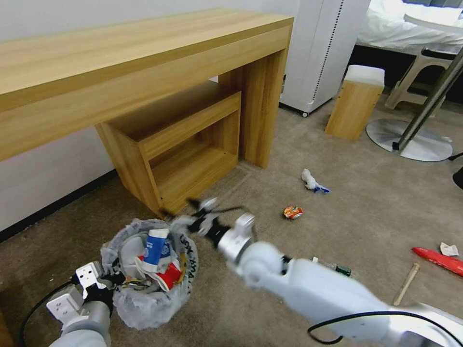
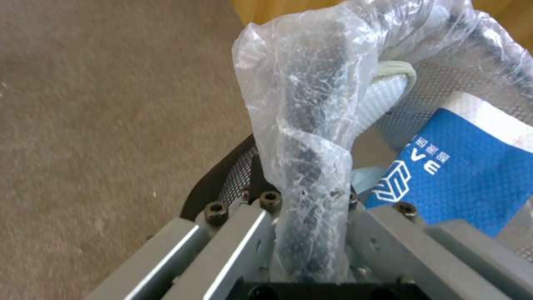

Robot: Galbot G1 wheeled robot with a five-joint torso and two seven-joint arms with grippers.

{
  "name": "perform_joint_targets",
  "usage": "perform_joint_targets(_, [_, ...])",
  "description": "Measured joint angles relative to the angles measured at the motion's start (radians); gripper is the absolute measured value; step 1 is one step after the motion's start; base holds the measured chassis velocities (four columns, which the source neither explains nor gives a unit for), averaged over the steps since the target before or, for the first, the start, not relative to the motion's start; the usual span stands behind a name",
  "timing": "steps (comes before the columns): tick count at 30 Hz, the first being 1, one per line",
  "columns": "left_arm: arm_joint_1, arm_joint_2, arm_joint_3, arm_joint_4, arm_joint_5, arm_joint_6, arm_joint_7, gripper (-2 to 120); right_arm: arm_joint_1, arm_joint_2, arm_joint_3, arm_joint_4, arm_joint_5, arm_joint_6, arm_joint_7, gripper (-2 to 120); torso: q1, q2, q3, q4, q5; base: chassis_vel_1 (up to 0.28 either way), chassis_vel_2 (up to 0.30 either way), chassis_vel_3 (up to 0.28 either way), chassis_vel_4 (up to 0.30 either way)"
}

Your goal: Pick up the trash bin and place the garbage on the floor into it.

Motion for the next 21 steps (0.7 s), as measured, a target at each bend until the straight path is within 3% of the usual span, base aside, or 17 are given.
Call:
perform_joint_targets(7, [0.024,0.067,-0.004,-0.035,-0.100,0.042,-0.032,1,-0.098,-0.067,0.194,0.058,-0.006,-0.001,-0.003,100,0.000,0.000,0.000,0.0003,0.0001,0.000,0.000,0.000,0.000])
perform_joint_targets(10, [0.037,0.105,-0.005,-0.042,-0.118,0.046,-0.036,1,-0.196,-0.082,0.346,0.100,-0.033,-0.024,0.046,100,0.000,0.000,0.000,0.0003,0.0000,0.000,0.000,0.000,0.000])
perform_joint_targets(11, [0.037,0.105,-0.005,-0.042,-0.118,0.046,-0.036,1,-0.196,-0.082,0.346,0.100,-0.033,-0.024,0.046,100,0.000,0.000,0.000,0.0003,0.0000,0.000,0.000,0.000,0.000])
perform_joint_targets(14, [0.038,0.129,0.002,-0.043,-0.126,0.046,-0.034,1,-0.296,-0.099,0.497,0.129,-0.091,-0.106,0.160,100,0.000,0.000,0.000,0.0001,0.0000,0.000,0.000,0.000,0.000])
perform_joint_targets(18, [0.041,0.127,0.004,-0.044,-0.118,0.040,-0.024,1,-0.343,-0.116,0.564,0.121,-0.147,-0.131,0.237,100,0.000,0.000,0.000,-0.0004,0.0001,0.000,0.000,0.000,0.000])
perform_joint_targets(21, [0.054,0.104,0.000,-0.053,-0.093,0.023,-0.014,1,-0.367,-0.128,0.592,0.093,-0.208,-0.141,0.285,100,0.000,0.000,0.000,0.0006,0.0003,0.000,0.000,0.000,0.000])
